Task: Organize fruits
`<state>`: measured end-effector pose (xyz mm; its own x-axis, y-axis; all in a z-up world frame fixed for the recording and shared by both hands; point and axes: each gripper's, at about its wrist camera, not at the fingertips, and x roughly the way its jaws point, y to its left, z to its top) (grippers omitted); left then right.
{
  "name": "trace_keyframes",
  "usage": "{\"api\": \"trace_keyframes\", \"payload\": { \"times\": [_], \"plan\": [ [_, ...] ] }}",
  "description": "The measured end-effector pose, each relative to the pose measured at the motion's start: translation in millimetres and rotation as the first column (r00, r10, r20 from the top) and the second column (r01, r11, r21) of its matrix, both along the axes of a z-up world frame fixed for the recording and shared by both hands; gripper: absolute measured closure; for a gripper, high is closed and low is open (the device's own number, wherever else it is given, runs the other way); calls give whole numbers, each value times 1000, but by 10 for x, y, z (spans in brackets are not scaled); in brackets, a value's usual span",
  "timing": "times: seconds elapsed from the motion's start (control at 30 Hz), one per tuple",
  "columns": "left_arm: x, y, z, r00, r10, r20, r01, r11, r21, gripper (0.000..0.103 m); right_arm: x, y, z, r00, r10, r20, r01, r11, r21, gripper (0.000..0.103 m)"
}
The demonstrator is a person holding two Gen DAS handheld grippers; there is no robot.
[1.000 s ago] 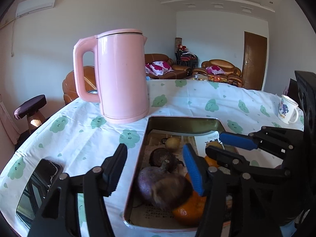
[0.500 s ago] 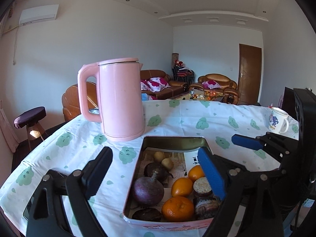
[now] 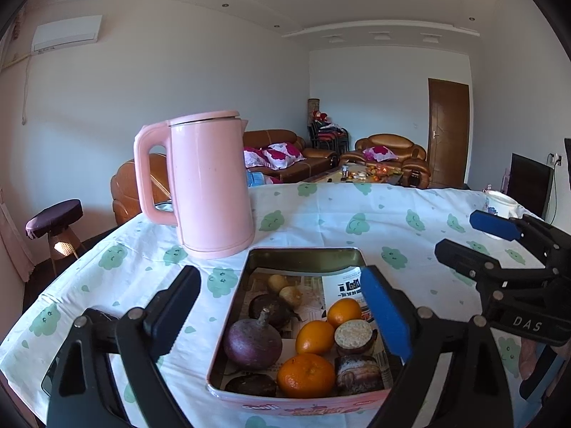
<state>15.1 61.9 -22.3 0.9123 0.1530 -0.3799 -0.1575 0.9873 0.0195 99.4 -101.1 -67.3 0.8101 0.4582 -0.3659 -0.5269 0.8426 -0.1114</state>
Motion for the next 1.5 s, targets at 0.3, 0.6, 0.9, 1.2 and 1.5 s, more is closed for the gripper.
{"api": "trace_keyframes", "payload": {
  "times": [0.3, 0.6, 0.9, 1.2, 1.5],
  "plan": [
    [-29, -63, 14, 1000, -9, 2, 9, 1000, 11, 10, -77, -109, 45, 999, -19, 27, 19, 1000, 15, 27],
    [-34, -154, 20, 1000, -27, 7, 27, 999, 31, 10, -141, -152, 66, 998, -28, 49, 27, 999, 18, 27],
    [-35, -202, 18, 999, -34, 6, 34, 999, 41, 10, -154, -178, 67, 998, -32, 53, 31, 999, 23, 27],
    [-39, -230, 18, 999, -45, 5, 44, 998, 42, 6, -154, -186, 65, 998, -33, 53, 32, 999, 23, 27],
    [-36, -210, 36, 999, -32, 0, 32, 999, 28, 1, -150, -243, 48, 998, -42, 49, 41, 999, 24, 27]
  ]
}}
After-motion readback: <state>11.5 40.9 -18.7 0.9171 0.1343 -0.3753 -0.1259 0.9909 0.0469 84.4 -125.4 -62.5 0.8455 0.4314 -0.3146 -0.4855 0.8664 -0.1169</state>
